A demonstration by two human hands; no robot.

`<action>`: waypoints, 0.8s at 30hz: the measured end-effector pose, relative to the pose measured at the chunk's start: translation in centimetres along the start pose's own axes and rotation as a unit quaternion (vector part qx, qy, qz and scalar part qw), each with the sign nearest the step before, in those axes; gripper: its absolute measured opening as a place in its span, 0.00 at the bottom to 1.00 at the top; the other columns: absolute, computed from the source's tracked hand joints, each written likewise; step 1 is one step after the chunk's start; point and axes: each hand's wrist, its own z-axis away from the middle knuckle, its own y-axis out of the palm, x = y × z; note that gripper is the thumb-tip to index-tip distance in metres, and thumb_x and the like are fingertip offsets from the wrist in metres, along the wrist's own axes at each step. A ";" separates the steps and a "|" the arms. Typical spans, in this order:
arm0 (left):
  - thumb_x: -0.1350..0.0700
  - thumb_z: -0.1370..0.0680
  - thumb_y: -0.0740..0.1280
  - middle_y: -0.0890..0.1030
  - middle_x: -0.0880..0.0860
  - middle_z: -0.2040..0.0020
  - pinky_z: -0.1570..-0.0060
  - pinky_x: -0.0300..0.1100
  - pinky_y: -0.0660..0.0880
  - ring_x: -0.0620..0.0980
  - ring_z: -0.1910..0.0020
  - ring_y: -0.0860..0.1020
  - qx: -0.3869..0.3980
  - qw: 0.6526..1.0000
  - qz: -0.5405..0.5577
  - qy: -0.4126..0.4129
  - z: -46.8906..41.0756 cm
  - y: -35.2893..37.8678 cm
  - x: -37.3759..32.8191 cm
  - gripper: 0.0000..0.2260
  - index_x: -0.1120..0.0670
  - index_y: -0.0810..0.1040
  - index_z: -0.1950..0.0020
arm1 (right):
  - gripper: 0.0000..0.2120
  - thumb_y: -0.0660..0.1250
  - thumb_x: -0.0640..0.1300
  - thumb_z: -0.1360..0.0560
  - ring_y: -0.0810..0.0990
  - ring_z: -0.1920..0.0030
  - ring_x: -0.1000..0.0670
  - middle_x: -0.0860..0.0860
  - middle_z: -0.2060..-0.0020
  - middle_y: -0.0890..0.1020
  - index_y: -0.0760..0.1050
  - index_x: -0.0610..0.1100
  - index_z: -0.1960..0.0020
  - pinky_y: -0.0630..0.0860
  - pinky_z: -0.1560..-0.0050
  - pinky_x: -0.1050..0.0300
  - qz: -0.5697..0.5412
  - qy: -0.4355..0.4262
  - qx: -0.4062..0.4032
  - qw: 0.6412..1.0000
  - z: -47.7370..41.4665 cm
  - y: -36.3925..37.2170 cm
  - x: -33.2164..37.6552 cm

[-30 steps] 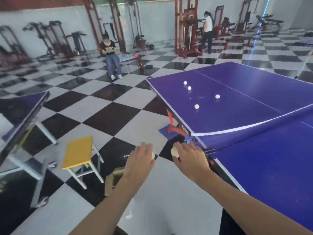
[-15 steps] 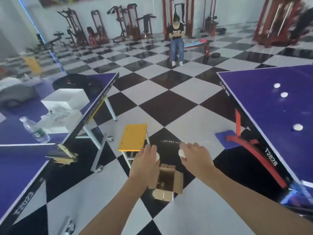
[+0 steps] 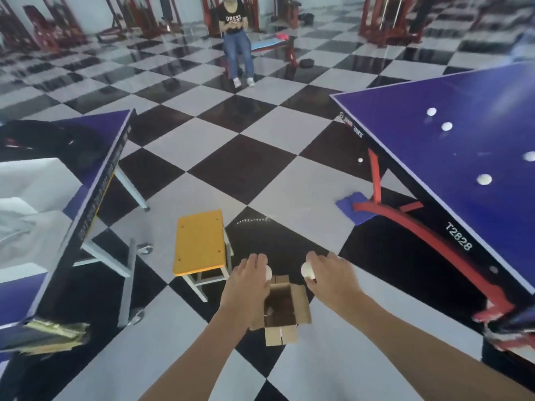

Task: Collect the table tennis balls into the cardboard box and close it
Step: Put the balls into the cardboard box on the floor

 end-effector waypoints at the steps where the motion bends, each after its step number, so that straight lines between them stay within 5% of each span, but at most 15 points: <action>1: 0.52 0.20 0.65 0.73 0.49 0.40 0.40 0.39 0.74 0.46 0.42 0.74 0.006 1.000 0.005 0.012 -0.4 0.4 0.7 0.15 0.51 0.66 0.37 | 0.18 0.66 0.55 0.24 0.77 0.49 0.50 0.52 0.48 0.80 0.68 0.49 0.38 0.72 0.53 0.59 -0.005 0.015 0.003 1.000 -0.4 0.5 0.5; 11: 0.48 0.21 0.68 0.72 0.49 0.42 0.47 0.34 0.75 0.47 0.47 0.79 0.070 0.997 0.030 -0.002 -4.1 10.3 6.6 0.18 0.51 0.66 0.37 | 0.20 0.63 0.55 0.22 0.74 0.40 0.51 0.52 0.36 0.73 0.66 0.52 0.32 0.73 0.41 0.61 -0.019 0.033 0.038 0.999 -4.1 10.8 1.7; 19: 0.46 0.21 0.66 0.76 0.48 0.42 0.43 0.38 0.72 0.47 0.45 0.76 0.029 0.999 -0.034 0.017 -10.2 29.7 10.6 0.16 0.49 0.68 0.36 | 0.17 0.66 0.55 0.23 0.76 0.45 0.51 0.54 0.42 0.78 0.71 0.53 0.36 0.74 0.47 0.61 -0.015 0.007 0.011 1.000 -12.0 30.0 -1.2; 24: 0.48 0.20 0.65 0.75 0.48 0.37 0.37 0.40 0.68 0.48 0.39 0.74 0.030 0.998 -0.044 0.032 -12.4 42.2 13.5 0.19 0.49 0.64 0.31 | 0.16 0.64 0.54 0.22 0.75 0.43 0.51 0.56 0.40 0.77 0.71 0.54 0.36 0.72 0.41 0.58 -0.028 0.006 -0.002 1.000 -14.5 43.1 -2.4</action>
